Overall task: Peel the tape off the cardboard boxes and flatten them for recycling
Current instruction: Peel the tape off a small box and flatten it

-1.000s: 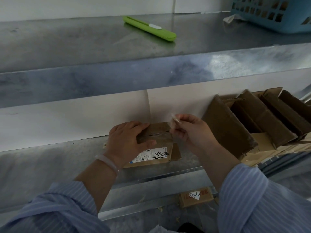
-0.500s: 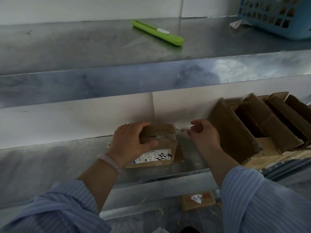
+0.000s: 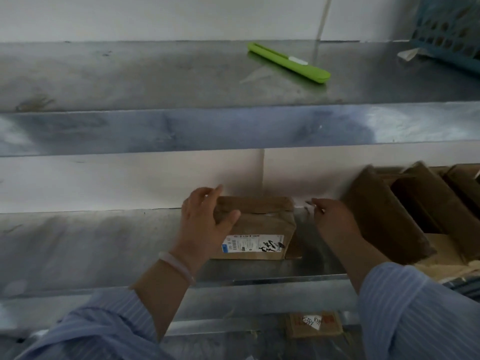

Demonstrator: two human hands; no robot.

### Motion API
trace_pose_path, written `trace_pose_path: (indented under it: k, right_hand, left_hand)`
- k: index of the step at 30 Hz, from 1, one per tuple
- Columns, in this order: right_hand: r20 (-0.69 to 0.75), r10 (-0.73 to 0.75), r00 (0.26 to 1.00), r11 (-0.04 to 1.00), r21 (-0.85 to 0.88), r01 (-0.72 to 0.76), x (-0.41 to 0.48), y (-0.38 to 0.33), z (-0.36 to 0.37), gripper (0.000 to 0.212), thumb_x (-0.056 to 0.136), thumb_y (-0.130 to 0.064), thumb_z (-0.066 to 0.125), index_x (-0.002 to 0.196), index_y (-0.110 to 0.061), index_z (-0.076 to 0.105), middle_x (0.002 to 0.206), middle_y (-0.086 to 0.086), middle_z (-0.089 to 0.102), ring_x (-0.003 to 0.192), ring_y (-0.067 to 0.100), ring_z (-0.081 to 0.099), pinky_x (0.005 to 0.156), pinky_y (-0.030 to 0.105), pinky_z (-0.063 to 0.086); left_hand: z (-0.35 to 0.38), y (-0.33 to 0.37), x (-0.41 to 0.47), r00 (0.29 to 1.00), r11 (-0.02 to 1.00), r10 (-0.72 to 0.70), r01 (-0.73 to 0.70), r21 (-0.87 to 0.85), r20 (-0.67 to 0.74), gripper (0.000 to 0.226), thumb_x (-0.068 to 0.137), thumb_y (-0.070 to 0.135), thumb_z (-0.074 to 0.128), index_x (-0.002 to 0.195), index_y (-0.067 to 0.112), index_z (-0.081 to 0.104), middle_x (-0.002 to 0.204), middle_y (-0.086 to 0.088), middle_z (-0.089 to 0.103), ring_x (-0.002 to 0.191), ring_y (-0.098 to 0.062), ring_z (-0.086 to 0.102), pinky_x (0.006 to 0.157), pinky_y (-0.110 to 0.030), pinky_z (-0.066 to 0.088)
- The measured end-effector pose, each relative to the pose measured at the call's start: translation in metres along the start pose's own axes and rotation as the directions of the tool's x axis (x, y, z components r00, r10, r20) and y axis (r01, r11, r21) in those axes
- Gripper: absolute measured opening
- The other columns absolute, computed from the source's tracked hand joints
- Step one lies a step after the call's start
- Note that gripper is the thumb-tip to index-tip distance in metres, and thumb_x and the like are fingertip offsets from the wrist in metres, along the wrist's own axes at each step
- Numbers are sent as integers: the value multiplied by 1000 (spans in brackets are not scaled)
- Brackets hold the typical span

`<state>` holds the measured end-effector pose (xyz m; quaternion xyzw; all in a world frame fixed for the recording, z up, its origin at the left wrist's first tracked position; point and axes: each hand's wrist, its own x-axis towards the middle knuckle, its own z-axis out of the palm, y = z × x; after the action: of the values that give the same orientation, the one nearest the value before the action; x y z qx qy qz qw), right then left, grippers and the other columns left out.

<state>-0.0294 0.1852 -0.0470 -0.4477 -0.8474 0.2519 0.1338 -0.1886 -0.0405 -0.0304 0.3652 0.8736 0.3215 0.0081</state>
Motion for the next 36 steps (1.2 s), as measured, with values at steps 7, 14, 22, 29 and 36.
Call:
trace_pose_path:
  k: [7, 14, 22, 29, 36]
  right_hand:
    - [-230, -447, 865, 886, 23, 464, -37, -54, 0, 33, 95, -38, 43, 118, -24, 62, 118, 0, 57, 110, 17, 51, 92, 30, 41]
    - [300, -616, 729, 632, -364, 684, -50, -83, 36, 88, 74, -76, 45, 149, -39, 16, 148, 4, 32, 137, 29, 29, 116, 45, 14]
    - [191, -722, 665, 622, -239, 745, -46, -81, 38, 81, 75, -70, 53, 145, -40, 28, 133, 0, 46, 121, 25, 45, 108, 47, 33]
    - [294, -710, 640, 567, -301, 767, -45, -97, 50, 81, 77, -69, 55, 147, -46, 21, 139, -1, 40, 128, 24, 37, 112, 43, 23]
    - [344, -683, 645, 560, -320, 764, -39, -109, 57, 79, 81, -69, 51, 148, -48, 15, 145, -2, 33, 134, 22, 29, 115, 42, 15]
  left_hand:
    - [2, -19, -25, 906, 671, -290, 422, -610, 308, 26, 97, 35, 48, 102, 18, 67, 90, -4, 75, 82, -19, 72, 67, -23, 57]
    - [-5, -8, -27, 875, 549, -340, 481, -683, 344, 23, 94, 17, 57, 113, 9, 67, 97, -10, 73, 88, -25, 71, 84, -40, 57]
    - [-26, -20, -22, 855, 556, -433, 501, -663, 283, 13, 94, 4, 52, 92, 6, 65, 95, -17, 70, 91, -30, 67, 87, -45, 55]
    - [-26, -41, -21, 826, 637, -506, 552, -538, 249, 17, 94, 7, 54, 79, 12, 61, 72, -5, 67, 68, -17, 66, 68, -34, 57]
    - [-56, -47, -13, 793, 324, -459, 570, -755, 401, 13, 93, 5, 54, 87, 5, 66, 61, 0, 63, 55, -10, 60, 56, -24, 52]
